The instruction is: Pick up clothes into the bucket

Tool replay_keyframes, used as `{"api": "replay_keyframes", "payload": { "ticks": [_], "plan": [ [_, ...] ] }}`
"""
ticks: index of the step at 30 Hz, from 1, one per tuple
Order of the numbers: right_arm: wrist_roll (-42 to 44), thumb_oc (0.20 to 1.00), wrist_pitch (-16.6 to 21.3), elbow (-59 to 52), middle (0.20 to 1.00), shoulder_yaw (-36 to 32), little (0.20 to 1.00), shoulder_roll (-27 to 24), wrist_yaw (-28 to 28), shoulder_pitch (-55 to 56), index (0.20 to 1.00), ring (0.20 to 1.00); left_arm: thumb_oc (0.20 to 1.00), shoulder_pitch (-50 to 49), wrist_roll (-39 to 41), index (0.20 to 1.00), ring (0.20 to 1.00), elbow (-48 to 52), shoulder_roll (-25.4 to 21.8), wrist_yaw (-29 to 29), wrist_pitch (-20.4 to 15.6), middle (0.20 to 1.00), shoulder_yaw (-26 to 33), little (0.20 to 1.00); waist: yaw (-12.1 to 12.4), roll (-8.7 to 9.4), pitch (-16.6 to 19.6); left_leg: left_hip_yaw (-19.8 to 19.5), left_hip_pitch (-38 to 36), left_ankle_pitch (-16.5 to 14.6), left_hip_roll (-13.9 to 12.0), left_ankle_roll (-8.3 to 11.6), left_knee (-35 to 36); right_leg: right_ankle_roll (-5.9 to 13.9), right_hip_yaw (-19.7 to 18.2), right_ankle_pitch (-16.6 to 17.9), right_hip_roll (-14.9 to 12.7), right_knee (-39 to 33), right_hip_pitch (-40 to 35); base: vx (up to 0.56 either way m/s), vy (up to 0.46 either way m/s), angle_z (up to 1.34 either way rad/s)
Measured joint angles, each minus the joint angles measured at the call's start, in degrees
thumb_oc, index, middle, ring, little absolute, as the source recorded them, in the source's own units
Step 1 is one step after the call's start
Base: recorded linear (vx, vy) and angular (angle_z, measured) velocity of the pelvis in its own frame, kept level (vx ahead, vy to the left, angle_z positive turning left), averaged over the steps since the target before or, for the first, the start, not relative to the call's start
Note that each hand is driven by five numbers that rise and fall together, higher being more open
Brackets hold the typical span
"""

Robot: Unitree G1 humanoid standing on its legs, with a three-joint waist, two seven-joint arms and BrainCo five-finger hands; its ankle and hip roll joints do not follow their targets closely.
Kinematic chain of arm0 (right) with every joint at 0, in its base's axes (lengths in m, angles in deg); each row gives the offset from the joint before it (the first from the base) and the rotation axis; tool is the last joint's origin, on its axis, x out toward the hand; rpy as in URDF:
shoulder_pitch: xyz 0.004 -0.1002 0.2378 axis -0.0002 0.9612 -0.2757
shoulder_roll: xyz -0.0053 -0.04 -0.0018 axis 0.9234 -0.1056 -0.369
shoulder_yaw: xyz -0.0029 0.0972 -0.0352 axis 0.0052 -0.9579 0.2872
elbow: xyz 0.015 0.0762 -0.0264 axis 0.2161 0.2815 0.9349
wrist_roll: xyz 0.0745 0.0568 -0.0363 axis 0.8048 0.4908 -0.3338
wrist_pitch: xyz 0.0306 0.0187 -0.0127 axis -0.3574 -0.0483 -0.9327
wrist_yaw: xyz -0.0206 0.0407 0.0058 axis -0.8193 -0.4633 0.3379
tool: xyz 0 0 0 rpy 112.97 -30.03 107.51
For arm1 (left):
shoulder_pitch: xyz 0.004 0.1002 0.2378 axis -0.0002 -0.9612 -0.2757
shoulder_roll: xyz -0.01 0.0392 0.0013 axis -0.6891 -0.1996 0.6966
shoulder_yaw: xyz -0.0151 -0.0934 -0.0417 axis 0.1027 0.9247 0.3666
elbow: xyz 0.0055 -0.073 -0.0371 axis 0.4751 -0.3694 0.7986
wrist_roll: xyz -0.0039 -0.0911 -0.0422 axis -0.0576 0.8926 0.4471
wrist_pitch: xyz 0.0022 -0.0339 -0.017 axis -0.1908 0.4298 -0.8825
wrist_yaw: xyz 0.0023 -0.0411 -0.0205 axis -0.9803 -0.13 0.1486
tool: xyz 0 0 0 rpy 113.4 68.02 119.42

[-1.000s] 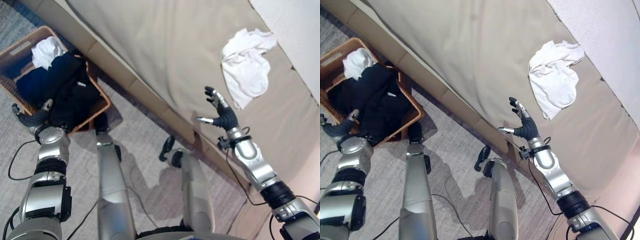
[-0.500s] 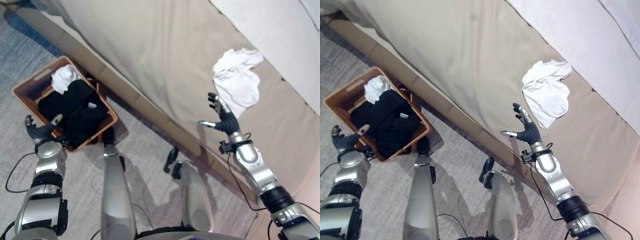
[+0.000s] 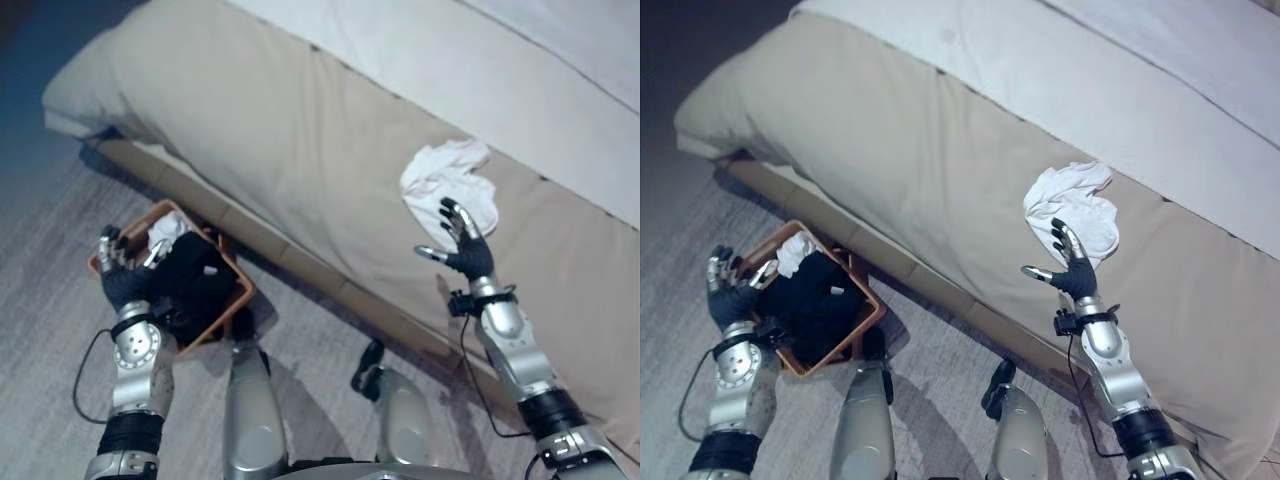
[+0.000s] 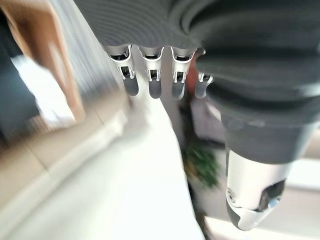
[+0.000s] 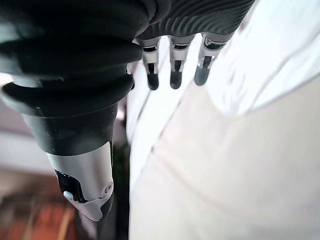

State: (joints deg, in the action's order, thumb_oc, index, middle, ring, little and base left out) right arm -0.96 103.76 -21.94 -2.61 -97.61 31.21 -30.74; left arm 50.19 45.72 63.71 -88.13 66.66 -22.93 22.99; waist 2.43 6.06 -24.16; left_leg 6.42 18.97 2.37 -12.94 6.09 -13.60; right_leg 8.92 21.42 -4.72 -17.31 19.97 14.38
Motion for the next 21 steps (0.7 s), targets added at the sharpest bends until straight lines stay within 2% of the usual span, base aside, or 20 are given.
{"api": "replay_keyframes", "payload": {
  "ticks": [1, 2, 4, 6, 11, 12, 13, 15, 16, 17, 18, 19, 20, 21],
  "plan": [
    [0.00, 1.000, -0.02, 0.02, 1.000, -0.61, 1.000, -0.12, 0.05, 1.20, 1.000, 1.000, 1.000, 0.25, 0.07, 1.000, 1.000, 0.28, 0.73, 1.53, 0.00, 1.000, -0.84, 1.000, -1.70, -0.89, 1.21, 0.94, -1.48, -0.10, -0.30, -0.16, 1.01, -0.03, -0.54, -0.03, 0.16, -0.23, -0.25, 0.04, -0.092, -0.21],
    [0.01, 1.000, -0.02, 0.04, 1.000, -0.96, 1.000, 0.07, 0.08, 1.65, 1.000, 1.000, 1.000, -0.48, 0.21, 1.000, 1.000, 0.66, 1.37, 1.90, -0.11, 1.000, -0.89, 1.000, -1.37, -1.34, 1.75, 1.46, -2.08, 0.00, -0.30, -0.07, 1.39, -0.04, -0.86, -0.02, 0.34, -0.24, -0.60, 0.06, -0.082, -0.30],
    [-0.01, 1.000, -0.04, 0.34, 1.000, -1.05, 1.000, 0.20, 0.13, 2.58, 1.000, 1.000, 1.000, -0.83, 0.62, 1.000, 1.000, 0.81, 2.25, 4.08, -0.10, 1.000, -2.66, 1.000, -3.14, -2.68, 3.52, 2.81, -4.50, 0.31, -0.89, 0.24, 2.08, -0.07, -2.35, -0.02, 1.04, -0.44, -1.24, 0.07, -0.091, -0.34],
    [-0.13, 1.000, -0.27, 0.43, 1.000, -1.03, 1.000, 0.17, 0.16, 2.99, 1.000, 1.000, 1.000, -1.50, 0.70, 1.000, 1.000, 0.69, 4.22, 5.39, 0.00, 1.000, -2.94, 1.000, -3.90, -3.51, 4.64, 3.88, -7.10, 0.33, -1.55, 0.28, 2.47, -0.54, -3.53, -0.37, 1.73, -0.36, -2.35, 0.09, -0.113, -0.34],
    [-1.79, 1.000, -0.84, 0.45, 1.000, -0.87, 1.000, 0.07, 0.20, 2.91, 1.000, 1.000, 1.000, -3.81, 0.71, 1.000, 1.000, -1.62, 5.98, 7.40, 1.19, 1.000, -4.23, 1.000, -4.76, -4.26, 8.99, 6.01, -11.58, 0.38, -3.73, 0.19, 4.05, -1.52, -6.03, -1.33, 4.43, -0.13, -3.81, 0.10, -0.147, -0.35],
    [-2.09, 1.000, -1.21, 0.83, 1.000, -0.69, 1.000, 0.41, 0.14, 2.95, 1.000, 1.000, 1.000, -4.70, 0.71, 1.000, 1.000, -1.91, 6.12, 8.05, 1.60, 1.000, -4.08, 1.000, -4.59, -4.53, 9.48, 6.36, -13.45, 0.47, -5.08, 0.10, 3.58, -2.47, -6.70, -2.75, 5.87, 0.78, -4.44, 0.11, -0.144, -0.31],
    [-2.30, 1.000, -1.26, 1.07, 1.000, -0.45, 1.000, 0.65, 0.13, 3.03, 1.000, 1.000, 1.000, -5.24, 0.71, 1.000, 1.000, -2.36, 5.94, 8.37, 1.95, 1.000, -4.13, 1.000, -4.53, -4.32, 9.98, 6.01, -13.93, 0.58, -5.40, -0.06, 2.82, -2.60, -6.96, -3.30, 6.18, 1.00, -4.90, 0.10, -0.100, -0.46],
    [-2.86, 1.000, -1.33, 1.81, 1.000, 0.06, 1.000, 0.58, 0.13, 2.48, 1.000, 1.000, 1.000, -7.08, 0.73, 1.000, 1.000, -3.43, 6.09, 9.14, 2.26, 1.000, -4.29, 1.000, -2.95, -4.43, 10.32, 2.39, -14.78, 2.11, -5.85, -1.51, -1.24, -3.63, -8.54, -4.40, 7.13, 1.03, -6.91, 0.08, -0.029, -0.40],
    [-2.90, 1.000, -1.36, 1.83, 1.000, -0.01, 1.000, 0.45, 0.15, 2.64, 1.000, 1.000, 1.000, -7.73, 0.74, 1.000, 1.000, -3.66, 6.26, 9.25, 2.57, 1.000, -4.44, 1.000, -3.05, -4.48, 10.57, 0.70, -14.58, 3.61, -5.70, -1.61, -2.37, -3.73, -8.79, -4.35, 7.24, 0.35, -7.78, 0.08, 0.034, -0.07],
    [-3.17, 1.000, -1.55, 2.04, 1.000, -0.13, 1.000, -0.16, 0.47, 3.07, 1.000, 1.000, 1.000, -8.87, 0.72, 1.000, 1.000, -3.86, 6.40, 9.69, 3.17, 1.000, -5.52, 1.000, -3.03, -4.96, 12.07, -2.43, -13.30, 5.37, -4.89, -1.28, -3.10, -3.88, -8.57, -4.21, 6.88, -1.26, -9.20, 0.10, 0.056, 0.17],
    [-3.47, 1.000, -1.99, 2.38, 1.000, -0.11, 1.000, -1.24, 1.00, 3.05, 1.000, 1.000, 1.000, -9.42, 0.71, 1.000, 1.000, -3.91, 6.65, 10.25, 3.25, 1.000, -6.81, 1.000, -2.87, -5.47, 13.08, -4.69, -11.77, 5.09, -4.09, -1.12, -3.38, -4.40, -8.71, -4.11, 6.36, -1.37, -9.16, 0.13, 0.087, 0.37],
    [-3.63, 1.000, -2.15, 2.60, 1.000, -0.35, 1.000, -1.68, 1.23, 2.96, 1.000, 1.000, 1.000, -9.38, 0.70, 1.000, 1.000, -3.96, 6.74, 10.70, 3.36, 1.000, -7.41, 1.000, -3.01, -5.68, 13.41, -6.22, -10.65, 3.94, -2.99, 0.16, -4.28, -4.58, -8.69, -4.03, 5.94, -1.48, -9.04, 0.15, 0.109, 0.34],
    [-4.01, 1.000, -2.32, 3.44, 1.000, -0.83, 1.000, -2.15, 1.35, 2.62, 1.000, 1.000, 1.000, -9.56, 0.68, 1.000, 1.000, -4.06, 6.96, 11.13, 3.39, 1.000, -8.21, 1.000, -2.68, -5.97, 13.76, -7.37, -10.03, 1.45, 0.02, 1.58, -1.52, -4.55, -9.04, -3.42, 4.84, -2.19, -8.64, 0.15, 0.119, 0.16],
    [-4.04, 1.000, -2.44, 4.66, 1.000, -1.06, 1.000, -2.49, 1.33, 1.93, 1.000, 1.000, 1.000, -9.91, 0.68, 1.000, 1.000, -4.34, 7.32, 11.23, 3.41, 1.000, -8.66, 1.000, -2.53, -6.70, 14.08, -9.53, -11.37, 0.79, 3.42, 1.84, 4.22, -4.47, -9.81, -2.67, 4.33, -3.30, -7.93, 0.14, 0.097, -0.04]
  ]
}}
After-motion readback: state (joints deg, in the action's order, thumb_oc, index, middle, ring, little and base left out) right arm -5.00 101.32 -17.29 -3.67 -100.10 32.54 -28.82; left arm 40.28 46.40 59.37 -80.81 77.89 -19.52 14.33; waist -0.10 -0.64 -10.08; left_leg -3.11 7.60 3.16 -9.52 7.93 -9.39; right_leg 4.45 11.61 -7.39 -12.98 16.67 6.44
